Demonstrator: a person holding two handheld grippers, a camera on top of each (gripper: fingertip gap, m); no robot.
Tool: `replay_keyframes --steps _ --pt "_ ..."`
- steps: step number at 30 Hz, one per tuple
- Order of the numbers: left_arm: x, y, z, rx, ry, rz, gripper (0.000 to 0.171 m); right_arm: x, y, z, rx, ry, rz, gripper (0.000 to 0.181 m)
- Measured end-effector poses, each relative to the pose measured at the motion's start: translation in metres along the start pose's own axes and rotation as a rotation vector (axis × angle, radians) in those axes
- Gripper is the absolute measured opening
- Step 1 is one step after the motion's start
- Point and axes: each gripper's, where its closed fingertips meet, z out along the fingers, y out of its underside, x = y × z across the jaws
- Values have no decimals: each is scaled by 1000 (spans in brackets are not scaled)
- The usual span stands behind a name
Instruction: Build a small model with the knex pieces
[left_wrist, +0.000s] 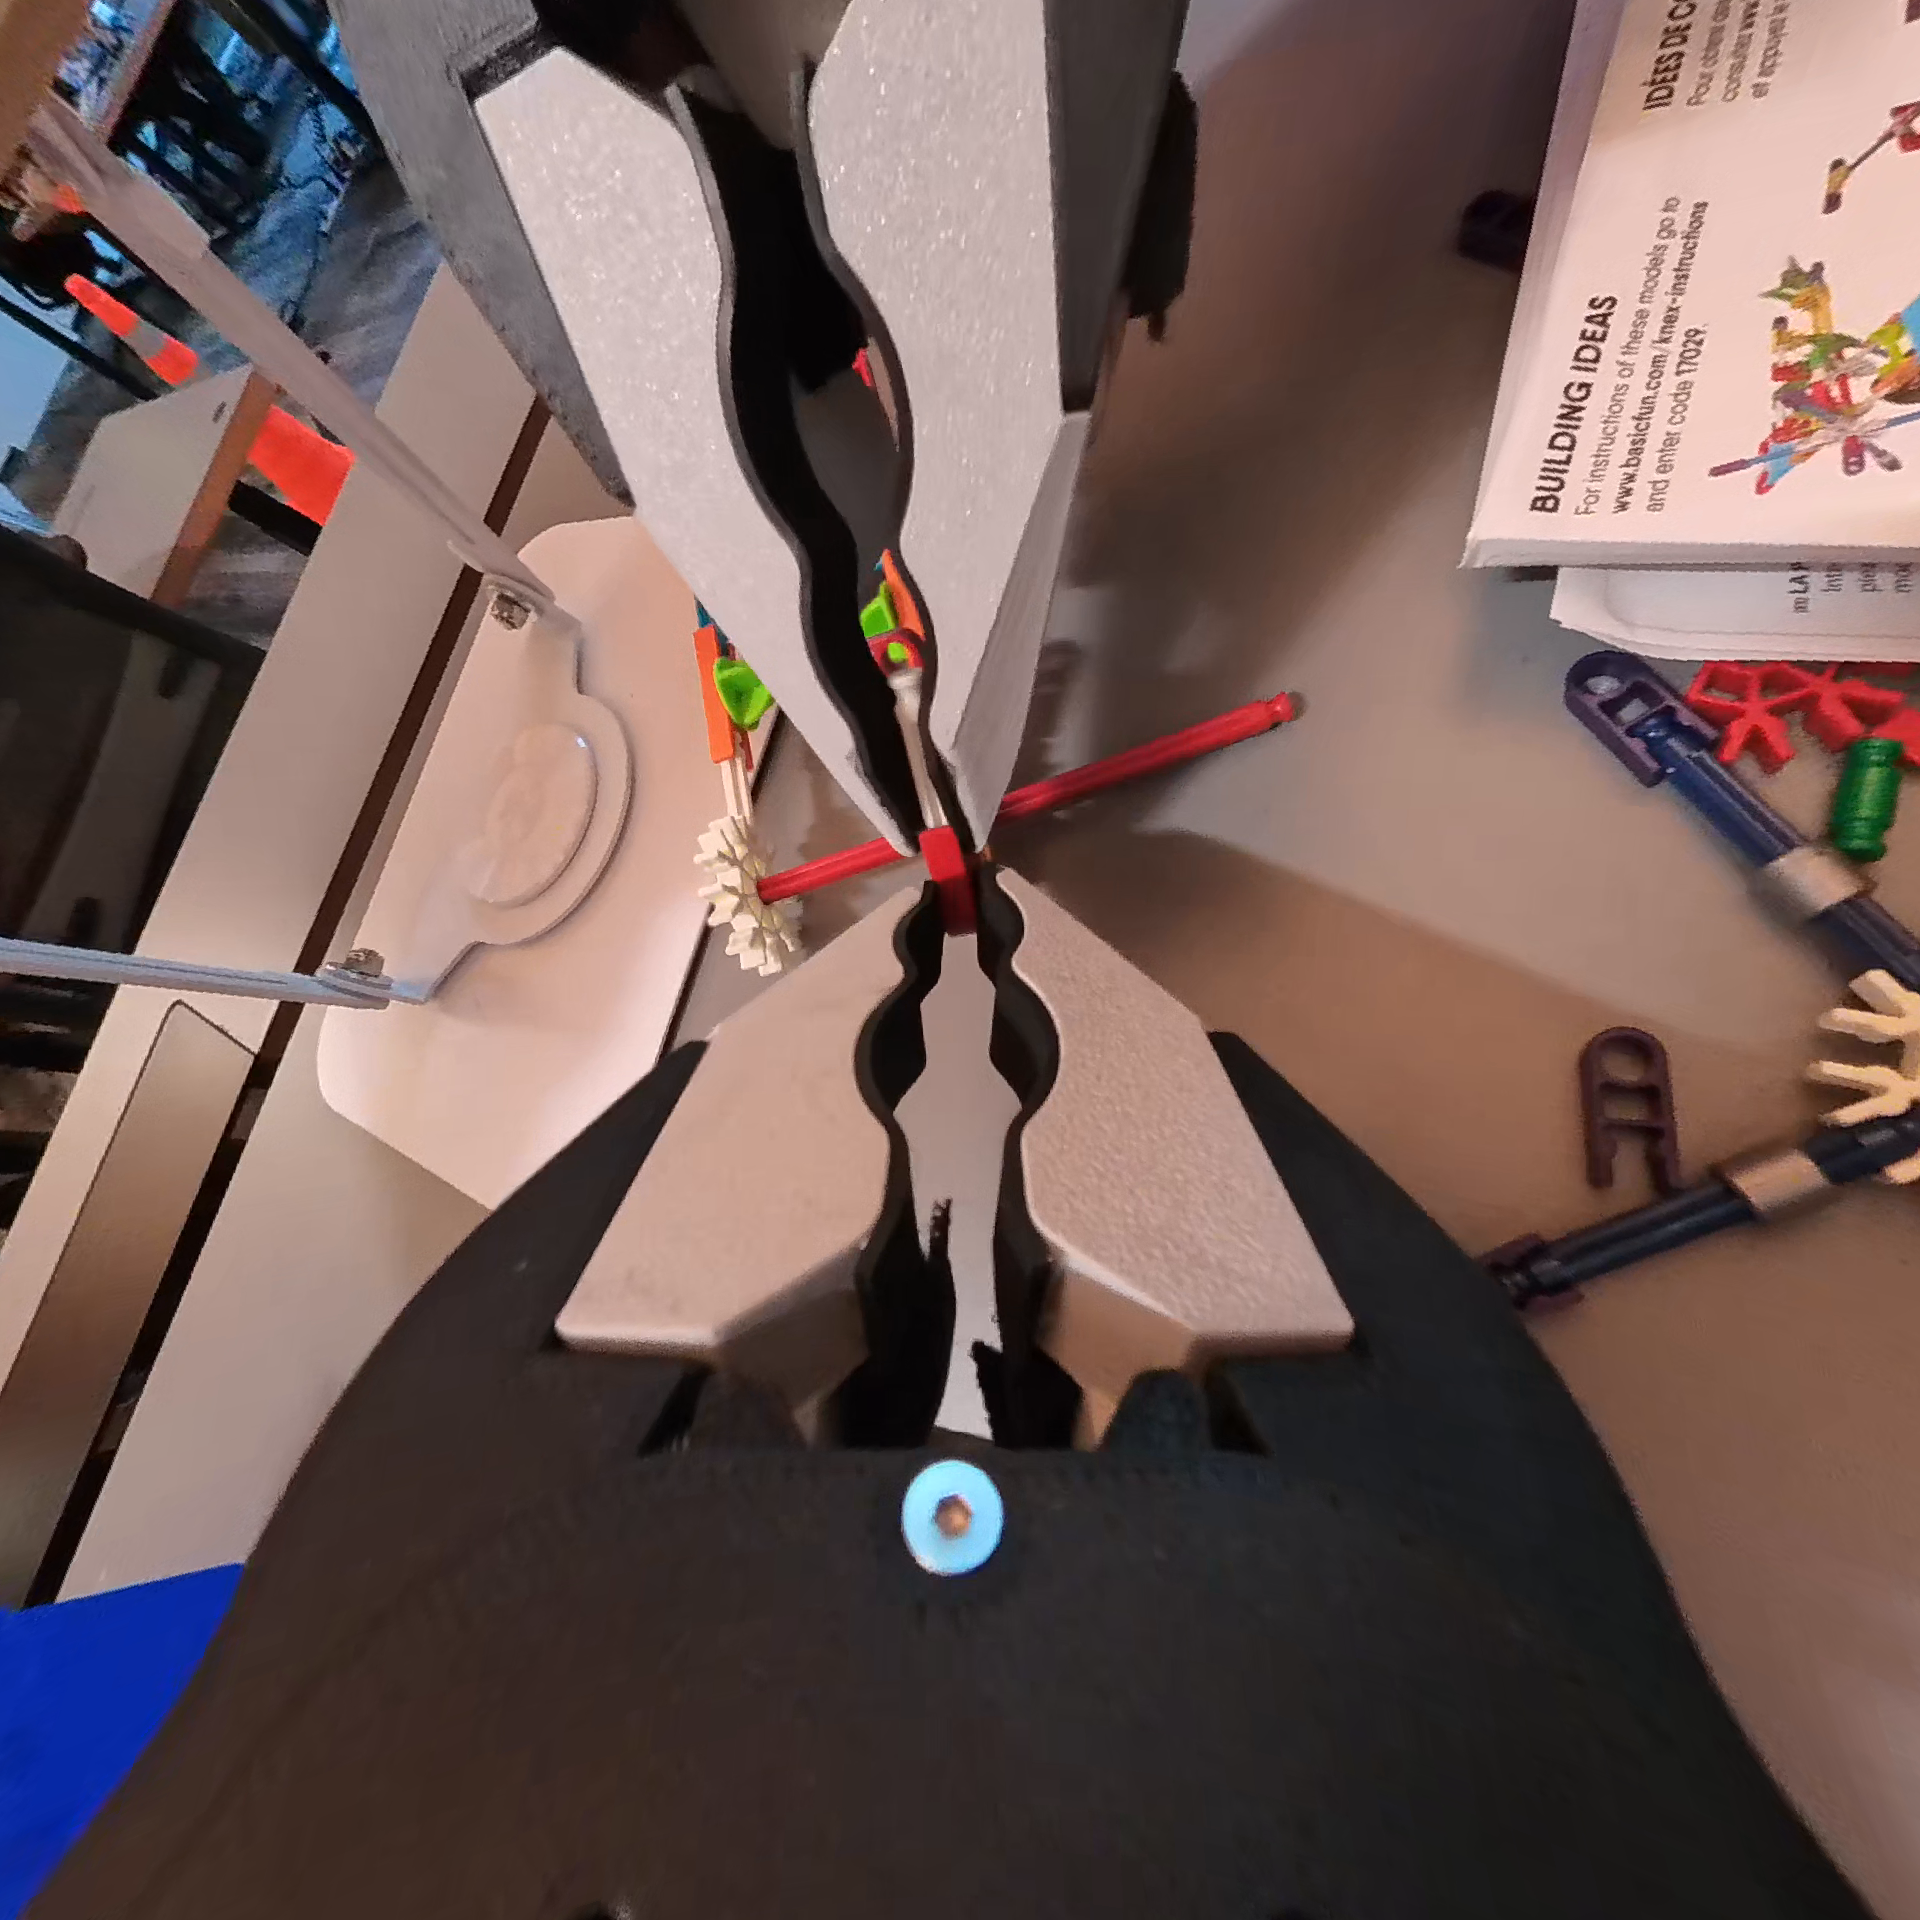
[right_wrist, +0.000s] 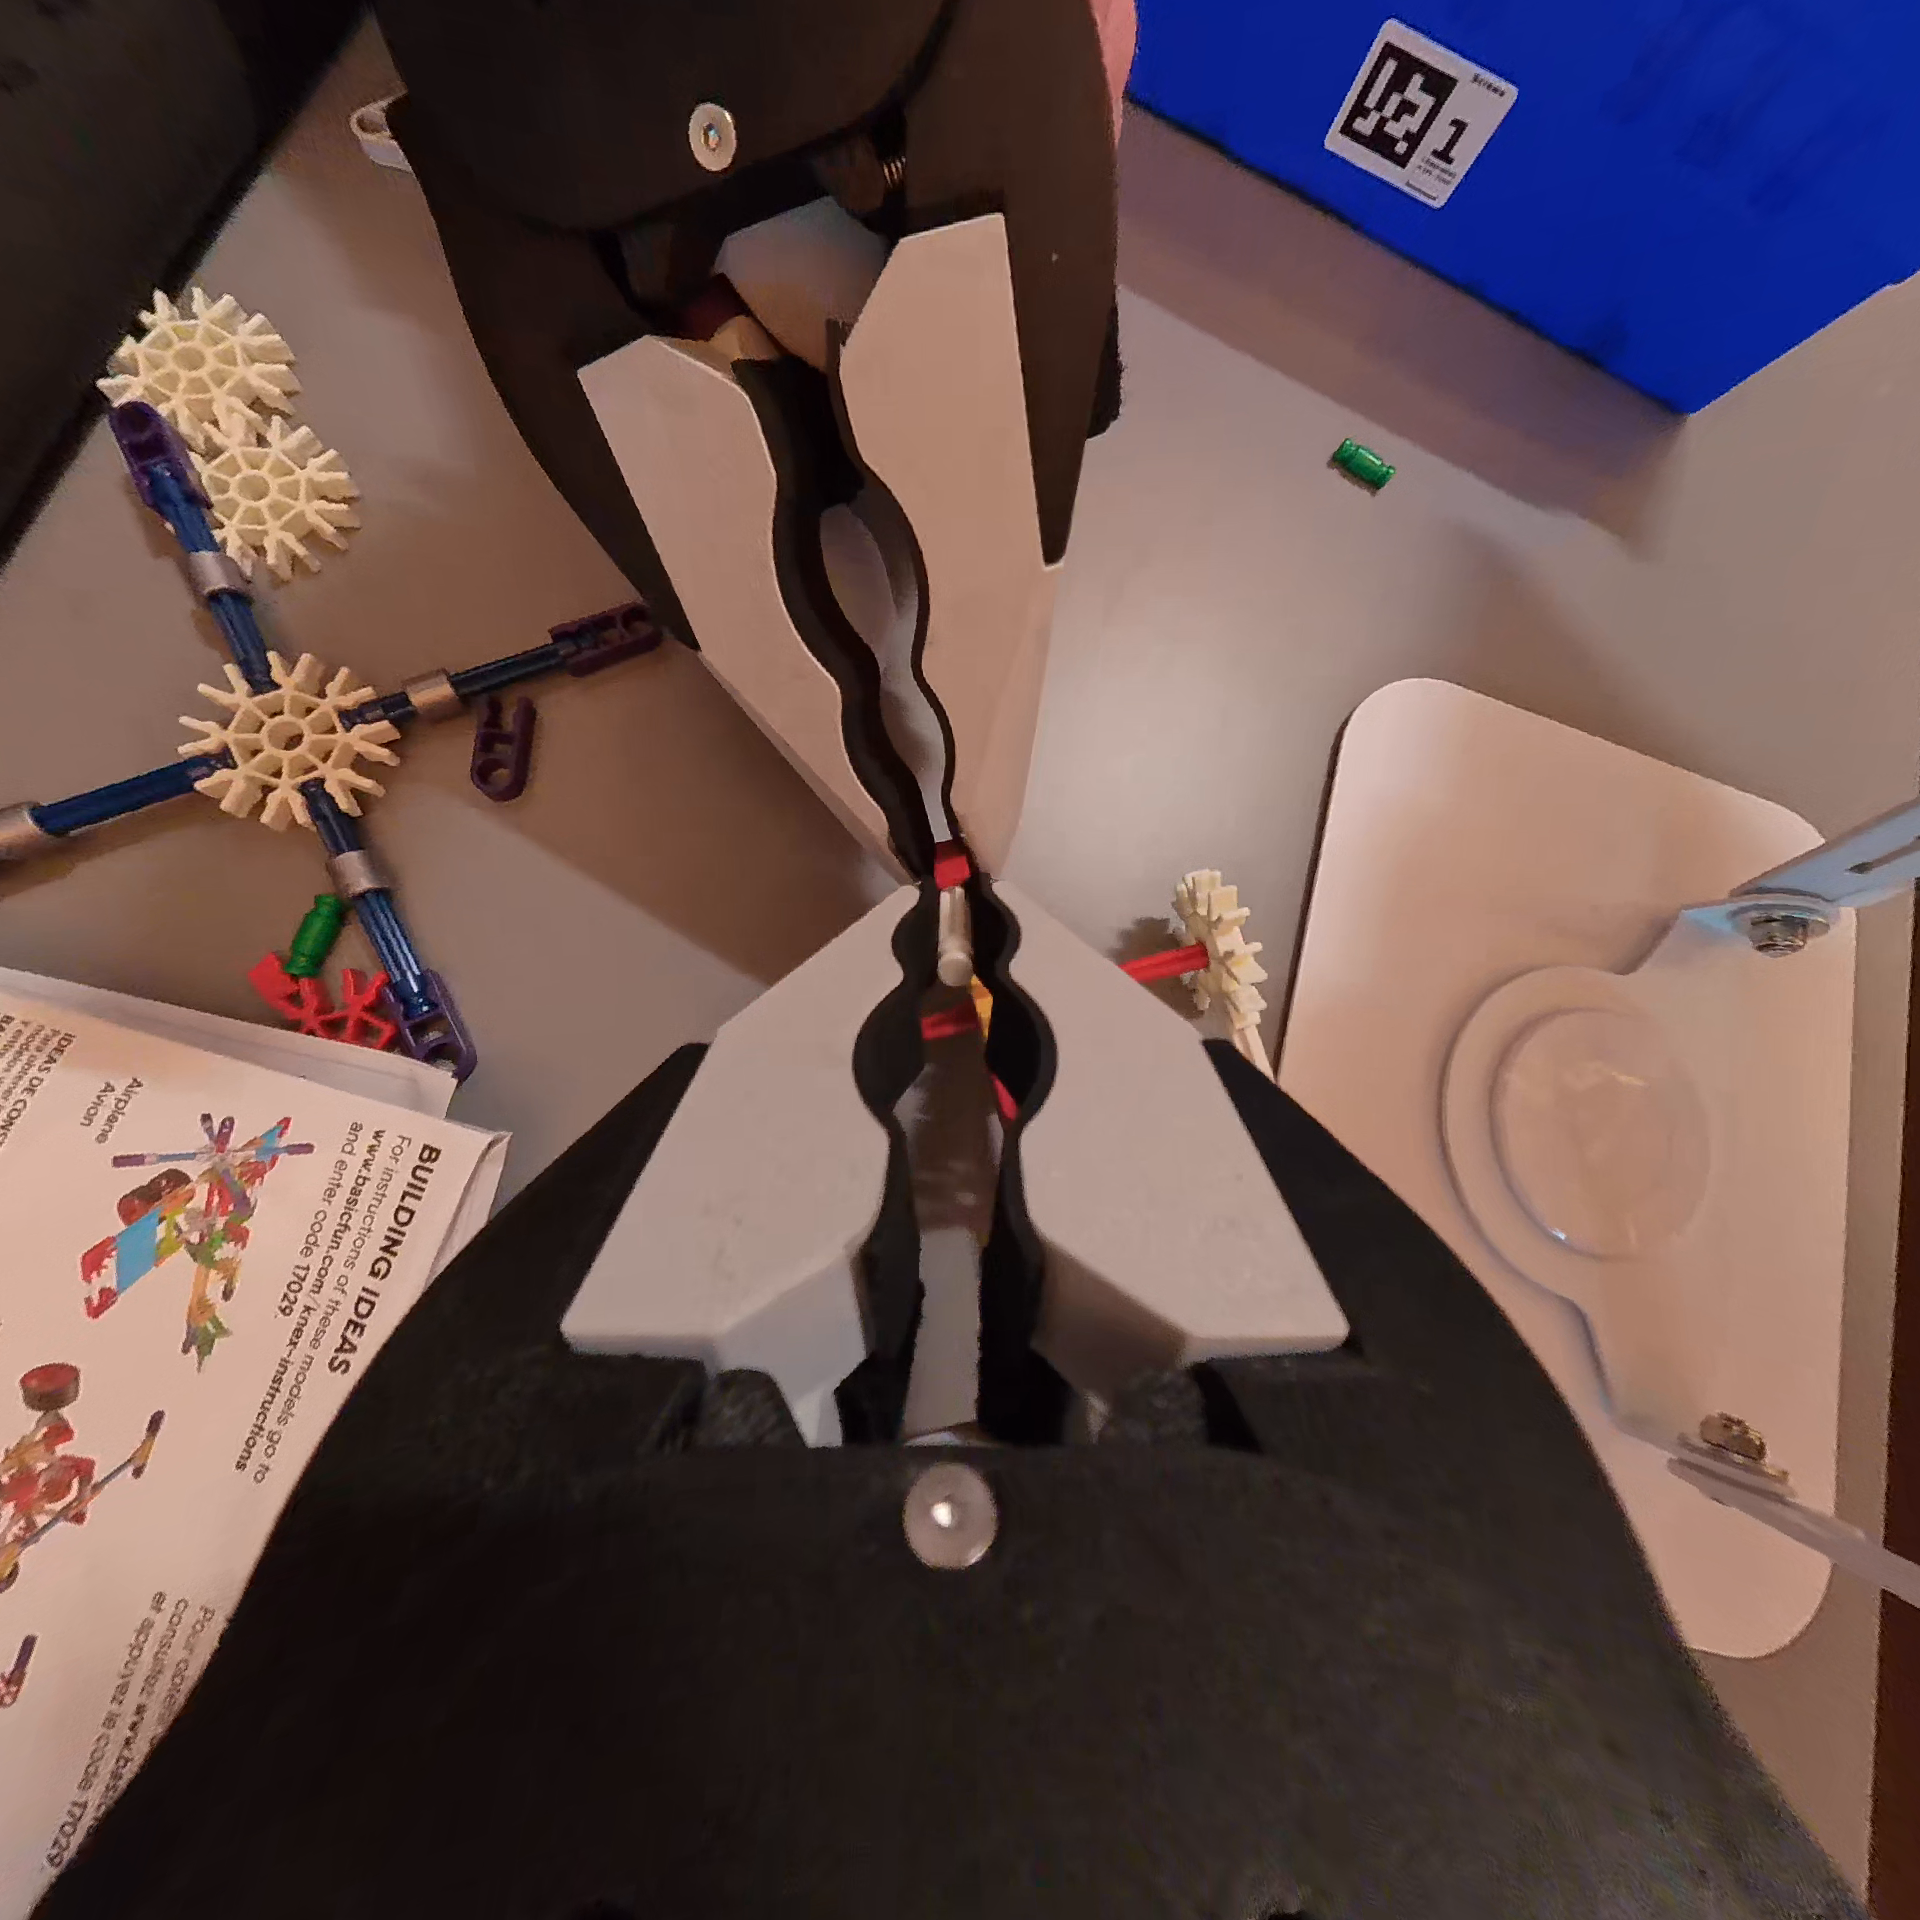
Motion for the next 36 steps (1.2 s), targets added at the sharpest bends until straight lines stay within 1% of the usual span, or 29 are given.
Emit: replay_keyframes --steps 2,4,5,8,14,15,17,19,21,23,25,26,28,30,33,36 --pt "0 2 0 -10 18 -5 3 -1 1 0 -7 -5 33 3" --pt "-2 3 0 9 40 -56 4 2 -2 -5 1 17 34 6" --pt "-4 6 0 6 49 -78 4 2 -4 -9 8 25 33 22" --pt "-10 10 -3 13 46 -103 4 9 -2 -22 4 61 43 42" --pt "-12 14 -3 15 86 -179 5 31 30 -35 -75 139 89 35" --pt "-13 16 -3 8 84 -177 5 34 37 -35 -96 145 105 36" --pt "-13 17 -2 6 84 -178 4 37 54 -30 -155 149 126 43" --pt "-12 16 -2 6 93 -190 4 35 69 -23 -210 129 139 42" --pt "-13 17 -2 6 94 -207 4 28 75 -14 -238 87 147 38" --pt "-15 18 -2 7 99 -228 4 24 77 -10 -248 68 157 32" --pt "-18 20 -3 4 102 -261 4 20 77 -11 -264 55 157 31" --pt "-21 22 -4 3 94 -281 0 19 76 -12 -272 49 153 28" --pt "-29 26 -4 -2 72 -332 0 11 71 -10 -264 10 161 17" --pt "-35 29 -4 6 77 -406 0 1 64 -6 -254 -30 157 18" --pt "-41 37 -2 -13 64 -444 0 -9 54 3 -235 -72 156 20" --pt "-48 41 -3 -19 48 -483 0 -9 49 8 -237 -58 146 22"
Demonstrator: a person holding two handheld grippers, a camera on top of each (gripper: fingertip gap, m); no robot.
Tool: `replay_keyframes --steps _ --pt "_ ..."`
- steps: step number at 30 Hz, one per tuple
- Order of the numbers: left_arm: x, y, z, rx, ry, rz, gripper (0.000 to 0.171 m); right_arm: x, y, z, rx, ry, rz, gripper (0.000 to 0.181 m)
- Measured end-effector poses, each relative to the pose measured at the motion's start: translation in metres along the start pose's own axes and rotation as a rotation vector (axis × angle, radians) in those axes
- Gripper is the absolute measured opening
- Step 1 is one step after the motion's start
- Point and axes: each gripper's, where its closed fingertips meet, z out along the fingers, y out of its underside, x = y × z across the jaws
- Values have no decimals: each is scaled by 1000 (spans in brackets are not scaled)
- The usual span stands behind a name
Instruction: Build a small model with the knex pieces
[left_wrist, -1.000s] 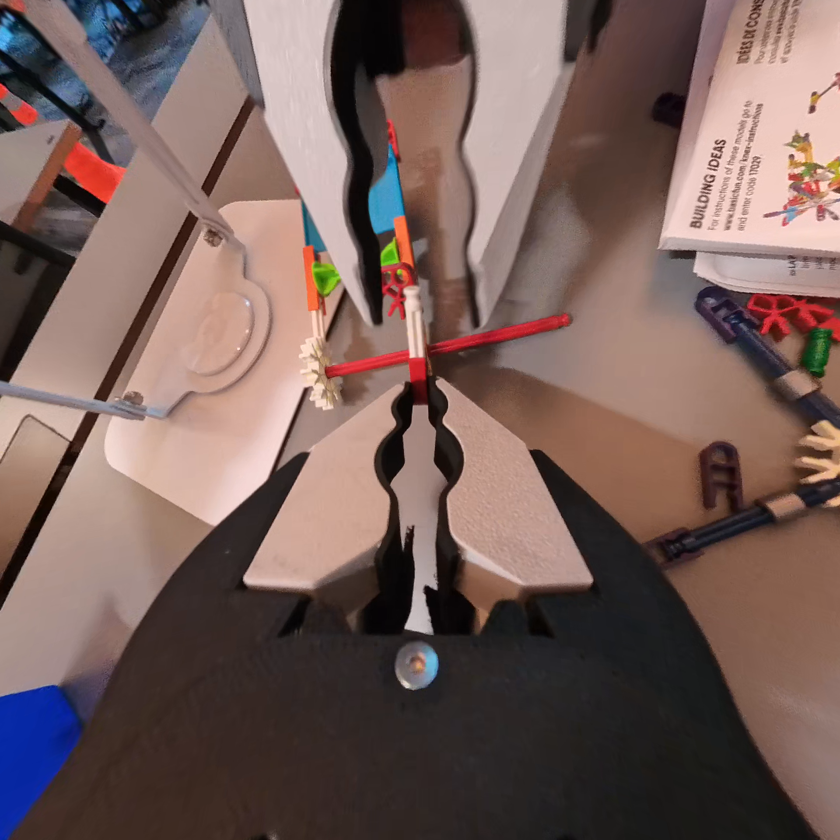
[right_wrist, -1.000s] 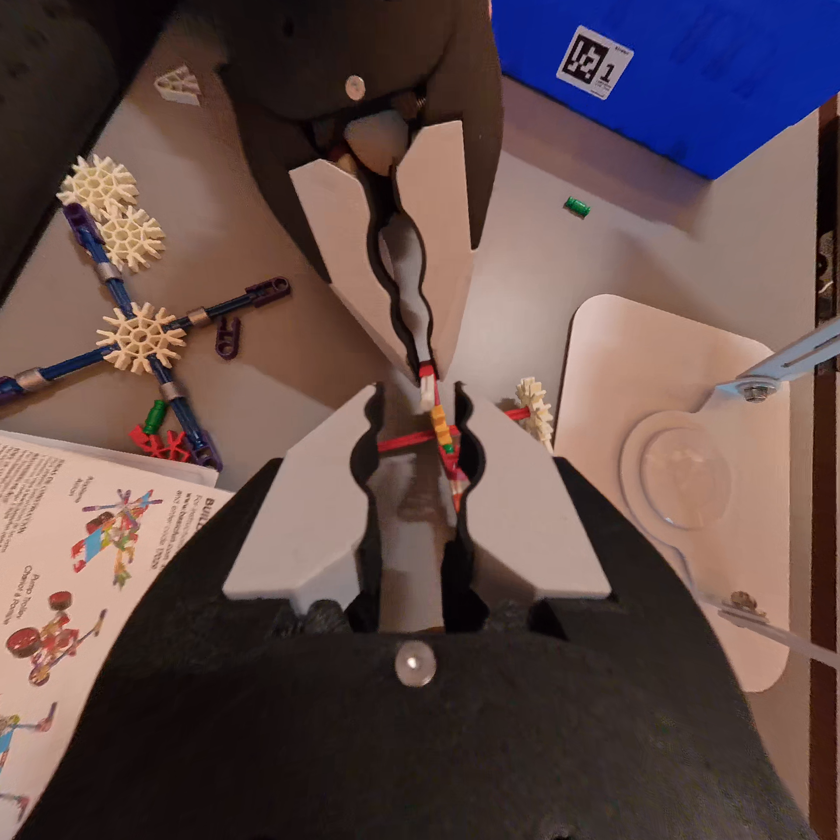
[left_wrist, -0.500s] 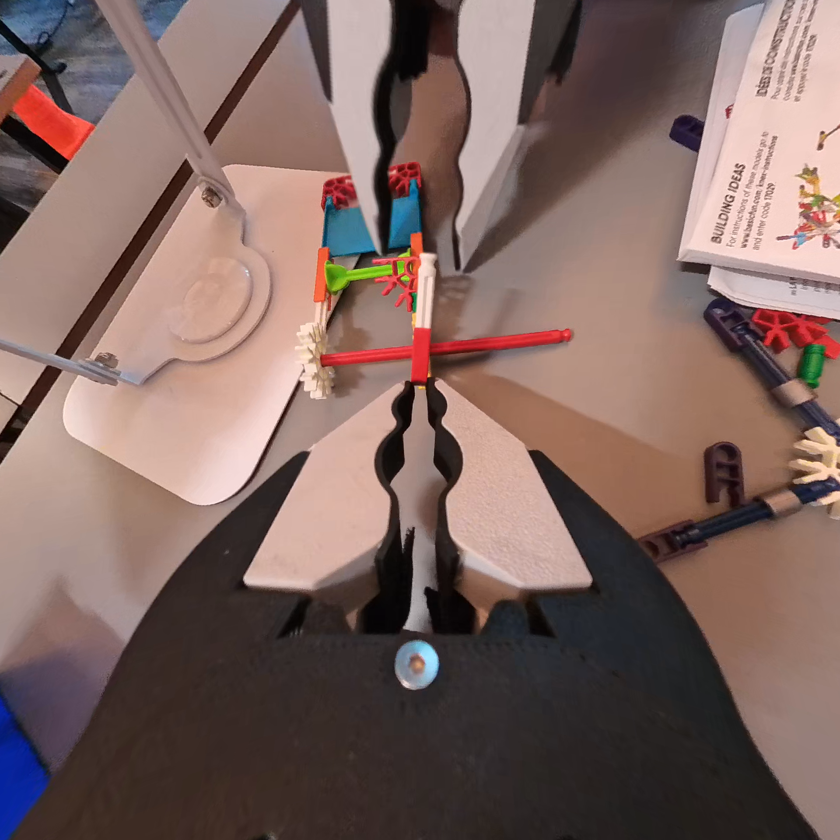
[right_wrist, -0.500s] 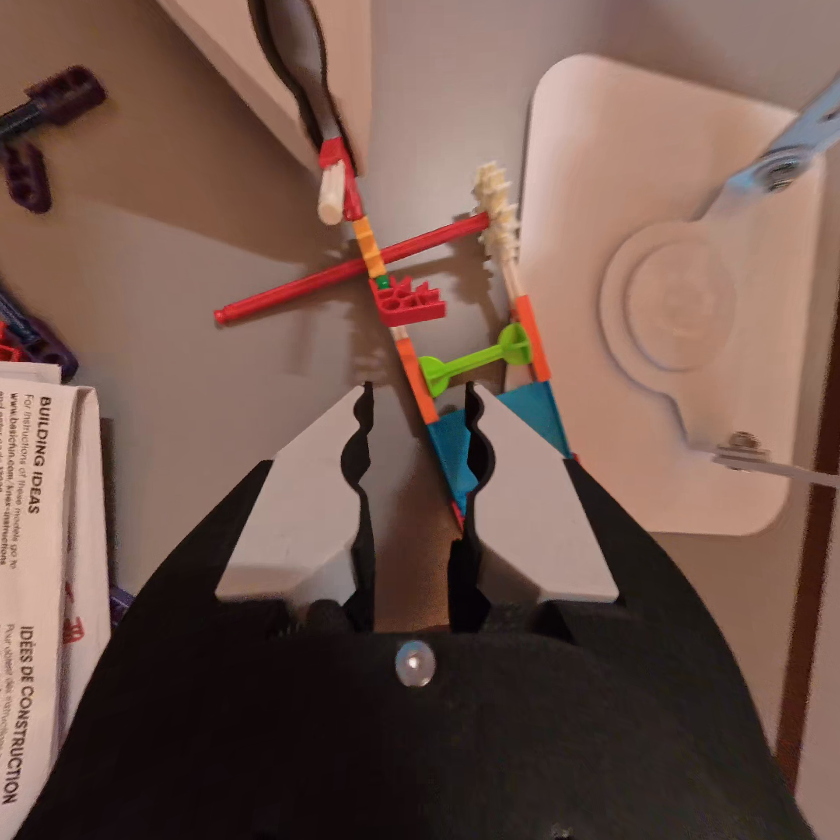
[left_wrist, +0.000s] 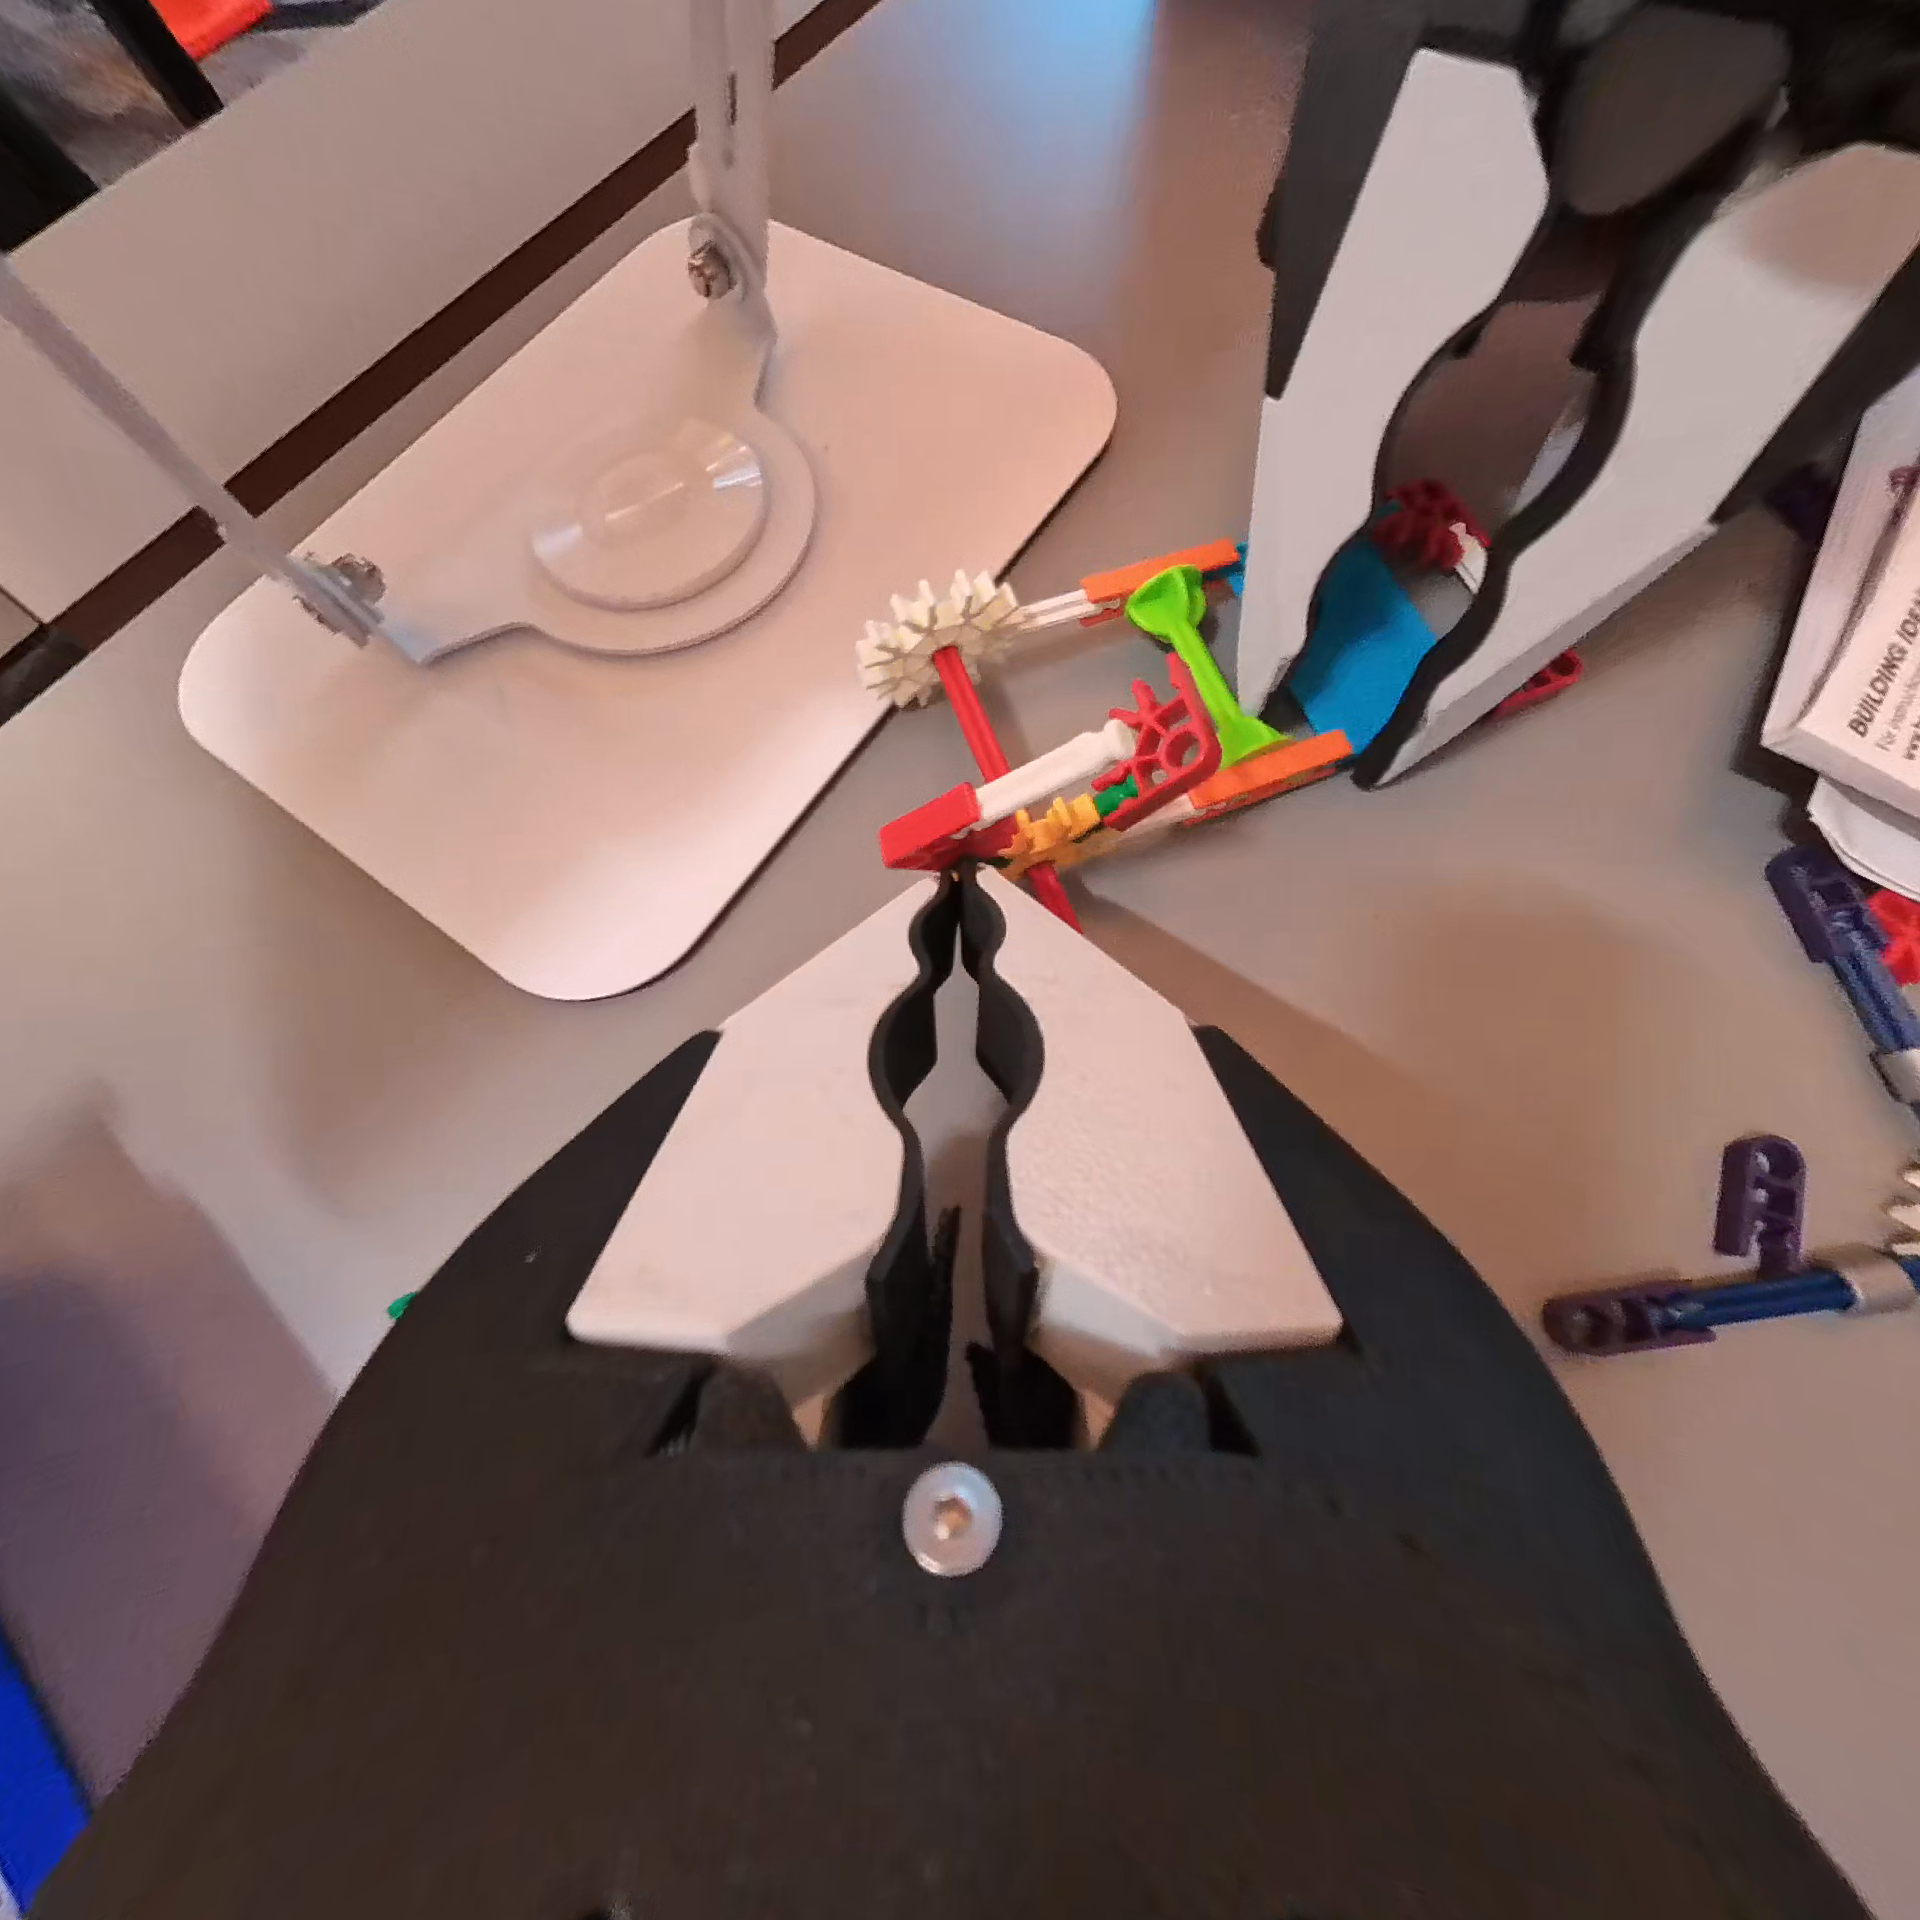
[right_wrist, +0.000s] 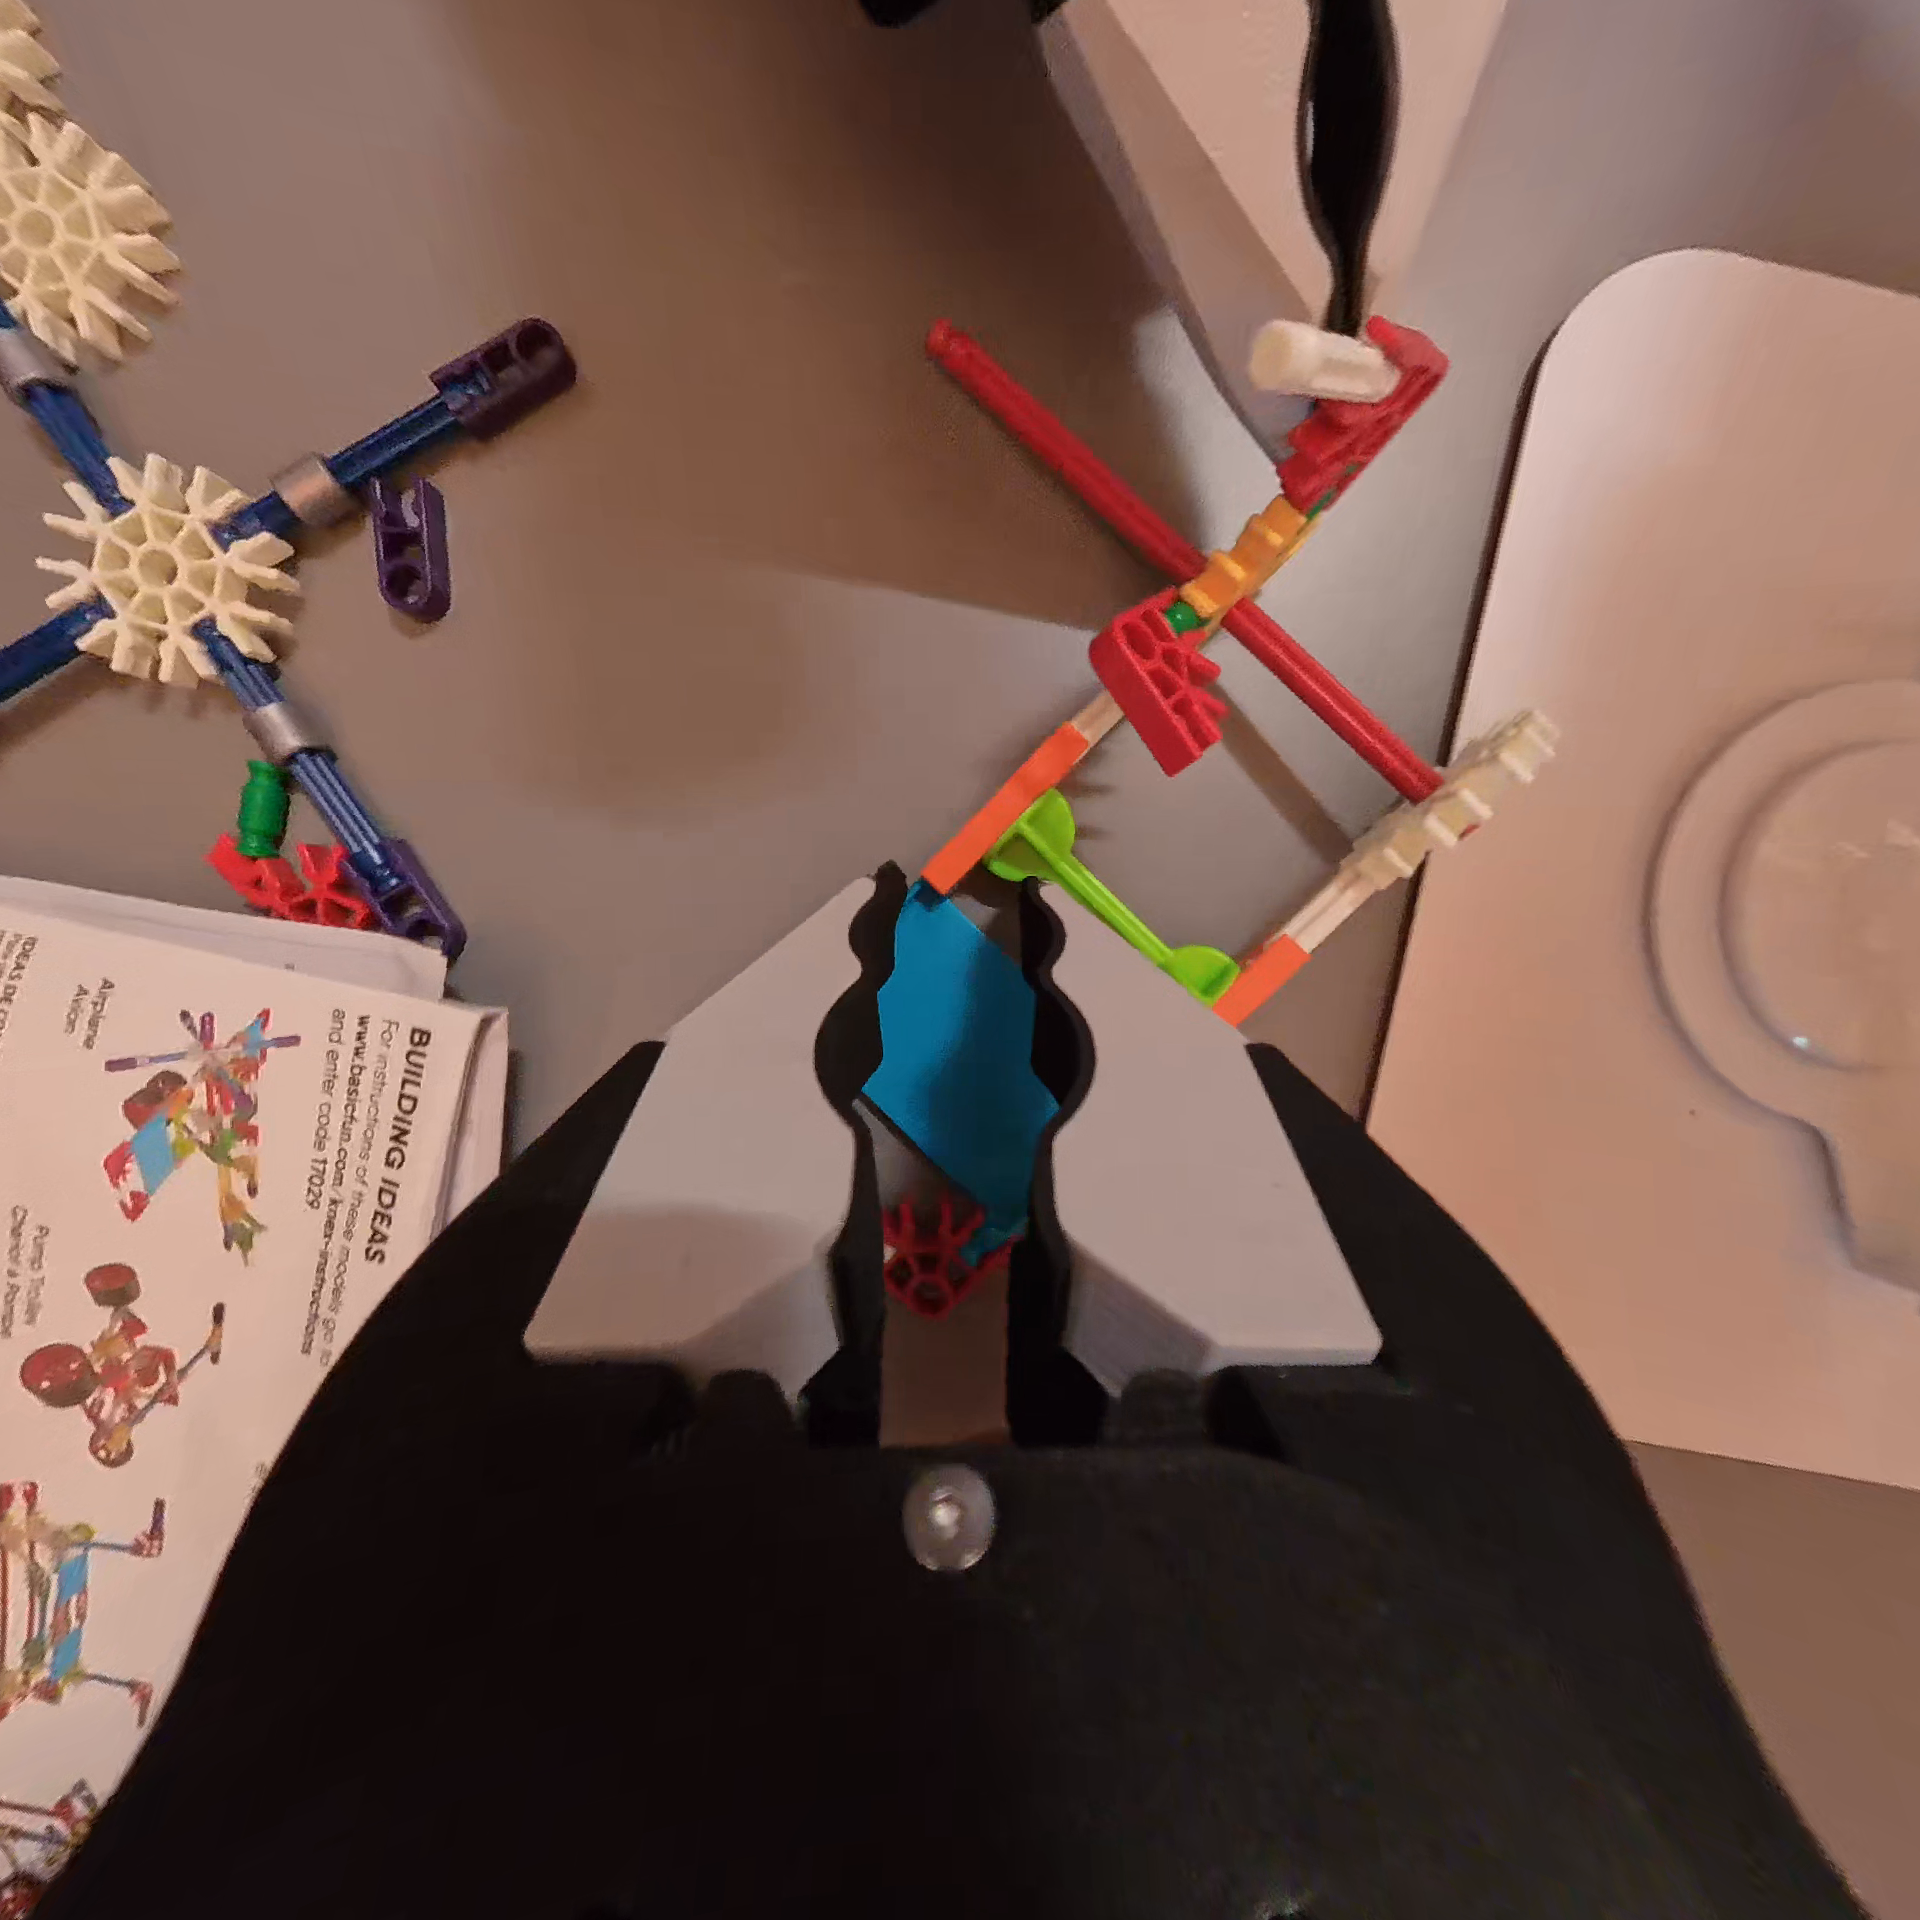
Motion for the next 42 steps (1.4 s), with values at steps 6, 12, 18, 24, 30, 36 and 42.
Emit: replay_keyframes --steps 6,12,18,24,30,36,42 --pt "-8 -3 -5 -1 -69 72 13 7 3 -10 3 31 15 26" --pt "-4 -11 -9 57 -32 109 31 28 11 -27 18 111 89 44" --pt "8 -13 -4 80 43 146 24 25 19 -13 4 45 152 61" --pt "4 -15 -4 75 53 72 21 19 16 -11 -3 23 165 58" --pt "-11 -18 -1 29 -12 -43 21 9 8 -7 -35 13 171 57" --pt "-27 -13 4 -58 -123 -42 21 -5 -13 5 -12 -22 177 50" --pt "-31 -12 3 -86 -179 7 21 -10 -21 9 -12 -19 167 54"
